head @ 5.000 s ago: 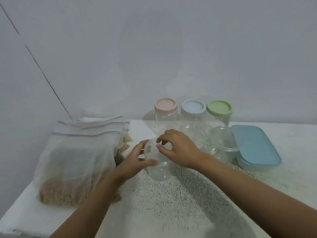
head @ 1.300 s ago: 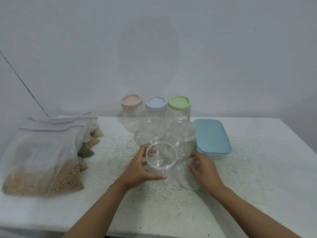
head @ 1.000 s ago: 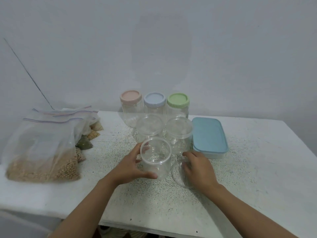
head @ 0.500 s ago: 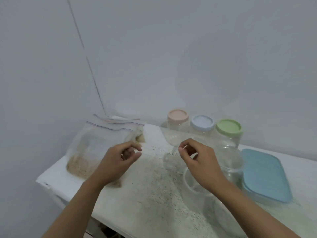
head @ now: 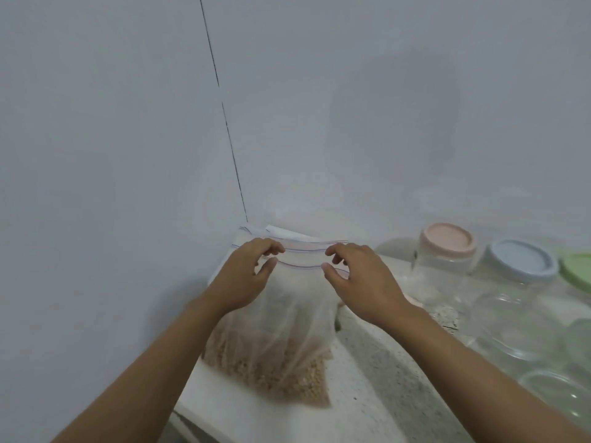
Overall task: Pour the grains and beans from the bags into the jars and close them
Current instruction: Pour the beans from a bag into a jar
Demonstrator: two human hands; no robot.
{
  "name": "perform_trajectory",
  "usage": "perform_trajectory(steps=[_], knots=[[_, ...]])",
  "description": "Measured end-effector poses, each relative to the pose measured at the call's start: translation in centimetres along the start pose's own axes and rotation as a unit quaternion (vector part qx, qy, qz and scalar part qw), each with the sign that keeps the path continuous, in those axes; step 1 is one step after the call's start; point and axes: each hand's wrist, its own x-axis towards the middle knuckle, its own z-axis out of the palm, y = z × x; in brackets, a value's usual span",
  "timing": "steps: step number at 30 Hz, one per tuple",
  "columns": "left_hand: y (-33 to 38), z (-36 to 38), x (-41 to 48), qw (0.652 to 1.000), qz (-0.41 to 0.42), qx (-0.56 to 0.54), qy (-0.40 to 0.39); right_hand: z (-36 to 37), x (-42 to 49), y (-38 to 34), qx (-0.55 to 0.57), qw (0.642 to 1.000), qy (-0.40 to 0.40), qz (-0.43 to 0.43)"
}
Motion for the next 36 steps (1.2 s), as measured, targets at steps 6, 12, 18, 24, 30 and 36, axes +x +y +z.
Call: perform_trajectory(steps=[6, 12, 18, 24, 30, 36], knots=[[-4.5, -0.1, 4.4, 0.986, 0.066, 0.069, -0.138, 2.9, 4.5, -1.5, -0.192, 0.975, -0.089, 0.071], [-7.6, 0.5, 5.5, 0.961, 0.101, 0.132, -0.221, 3.6, 6.3, -1.4, -0.201, 0.962, -0.145, 0.116], [-6.1, -0.7, 6.3, 0.958, 0.153, 0.091, -0.226, 2.0, 6.9, -2.0, -0.005, 0.982, -0.169, 0.087], [-2.2, -2.7, 7.4, 0.938, 0.157, -0.017, -0.310, -0.9, 4.9, -2.8, 0.162, 0.966, -0.197, 0.041], [0.8, -5.6, 7.5, 0.907, 0.135, -0.072, -0.393, -3.1, 1.8, -2.3, 0.229, 0.952, -0.204, 0.010], [4.1, -6.5, 6.6, 0.909, 0.078, -0.144, -0.382, -4.9, -0.3, -1.5, 0.194, 0.973, -0.127, 0.004]])
